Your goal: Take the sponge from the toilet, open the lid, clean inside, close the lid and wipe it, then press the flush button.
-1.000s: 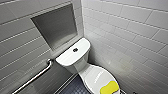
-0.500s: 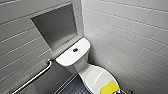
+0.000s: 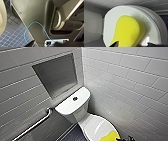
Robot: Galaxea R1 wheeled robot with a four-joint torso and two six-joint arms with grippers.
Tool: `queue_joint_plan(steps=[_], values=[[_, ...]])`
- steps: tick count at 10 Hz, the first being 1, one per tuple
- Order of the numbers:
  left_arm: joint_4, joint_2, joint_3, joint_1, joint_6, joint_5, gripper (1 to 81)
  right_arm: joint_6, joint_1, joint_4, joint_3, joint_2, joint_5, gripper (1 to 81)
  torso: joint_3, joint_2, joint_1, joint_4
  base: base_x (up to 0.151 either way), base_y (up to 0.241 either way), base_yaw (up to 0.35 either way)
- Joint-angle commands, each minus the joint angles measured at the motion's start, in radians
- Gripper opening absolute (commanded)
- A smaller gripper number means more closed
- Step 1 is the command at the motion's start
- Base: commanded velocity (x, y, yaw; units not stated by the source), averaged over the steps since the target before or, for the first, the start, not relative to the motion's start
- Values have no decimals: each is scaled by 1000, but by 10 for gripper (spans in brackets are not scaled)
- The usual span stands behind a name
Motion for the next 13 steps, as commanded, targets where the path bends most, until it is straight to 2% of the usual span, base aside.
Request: queue_joint_plan(steps=[1, 2, 3, 4, 5, 7, 10, 13], values=[[-9, -8, -2, 27, -4, 84, 811, 5, 79, -1, 25, -24, -25, 811, -68, 1, 0, 0, 0, 0, 0], [-7, -8, -2, 27, -4, 84, 811, 4, 78, 1, 29, -18, -25, 811, -86, -8, 4, 0, 0, 0, 0], [-7, -6, -2, 27, -4, 84, 811, 4, 75, 2, 31, -6, -25, 811, -80, -13, 7, 0, 0, 0, 0], [-7, -4, -2, 27, -4, 84, 811, 4, 72, 5, 20, 11, -26, 811, -48, -14, 7, 0, 0, 0, 0], [-7, -4, -2, 27, -4, 84, 811, 4, 67, 5, 3, 33, -26, 811, -69, -14, 8, 0, 0, 0, 0], [-7, -4, -2, 27, -4, 84, 811, 4, 64, 4, -17, 50, -26, 811, -81, -14, 9, 0, 0, 0, 0], [-7, -4, -2, 27, -4, 84, 811, 4, 72, -4, -21, 60, -19, 811, -79, -14, 9, 0, 0, 0, 0], [-9, -8, -2, 33, -4, 84, 811, 0, 67, -24, -89, 106, 12, 811, -79, -14, 9, 0, 0, 0, 0]])
